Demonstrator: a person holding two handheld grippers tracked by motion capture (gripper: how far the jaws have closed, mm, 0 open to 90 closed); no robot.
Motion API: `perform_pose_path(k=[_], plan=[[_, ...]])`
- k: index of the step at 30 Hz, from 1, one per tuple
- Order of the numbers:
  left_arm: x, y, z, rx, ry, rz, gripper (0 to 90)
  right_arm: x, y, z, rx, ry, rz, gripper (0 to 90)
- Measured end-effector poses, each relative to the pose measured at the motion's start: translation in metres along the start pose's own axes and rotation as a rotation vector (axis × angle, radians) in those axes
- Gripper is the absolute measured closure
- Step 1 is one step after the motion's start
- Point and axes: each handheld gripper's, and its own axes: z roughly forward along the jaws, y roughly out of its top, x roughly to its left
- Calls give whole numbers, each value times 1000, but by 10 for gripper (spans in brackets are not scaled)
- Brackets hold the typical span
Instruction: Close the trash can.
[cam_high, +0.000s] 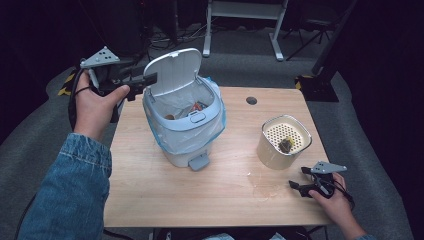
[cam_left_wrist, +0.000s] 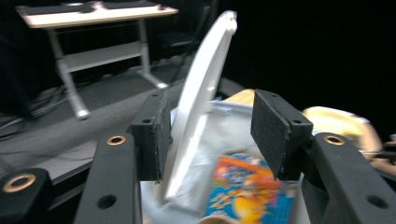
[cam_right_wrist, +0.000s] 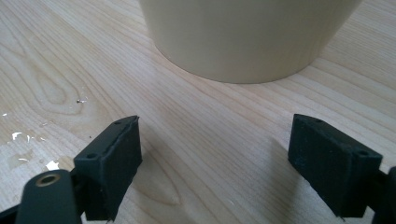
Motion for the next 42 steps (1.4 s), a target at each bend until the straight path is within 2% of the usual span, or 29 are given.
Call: perform_pose_path(k=[3, 7, 12, 15, 19, 21, 24, 27, 30, 34, 38, 42], plan=[[-10, -1, 1, 36, -8, 20, 473, 0, 0, 0, 0, 0, 0, 174], [-28, -4, 4, 100, -68, 35, 465, 0, 0, 0, 0, 0, 0, 174], [-41, -12, 16, 189, -115, 35, 451, 0, 0, 0, 0, 0, 0, 174], [-43, -15, 22, 202, -135, 27, 456, 0, 0, 0, 0, 0, 0, 174], [-44, -20, 38, 193, -179, -23, 477, 0, 0, 0, 0, 1, 1, 174], [-43, -20, 41, 195, -172, -24, 489, 0, 0, 0, -1, 1, 1, 174], [-40, -22, 51, 203, -136, -18, 537, 0, 0, 0, -1, 1, 2, 174], [-40, -22, 55, 205, -105, -15, 545, 0, 0, 0, -1, 1, 1, 174], [-43, -22, 62, 247, -47, 36, 548, 0, 0, 0, 0, 1, 1, 174], [-46, -23, 65, 257, -32, 67, 526, 0, 0, 0, 0, 1, 0, 174], [-48, -24, 66, 250, -20, 62, 515, 0, 0, 0, 0, 1, 0, 174], [-43, -28, 67, 221, -69, 93, 515, 0, 0, 0, 0, 1, 0, 174]])
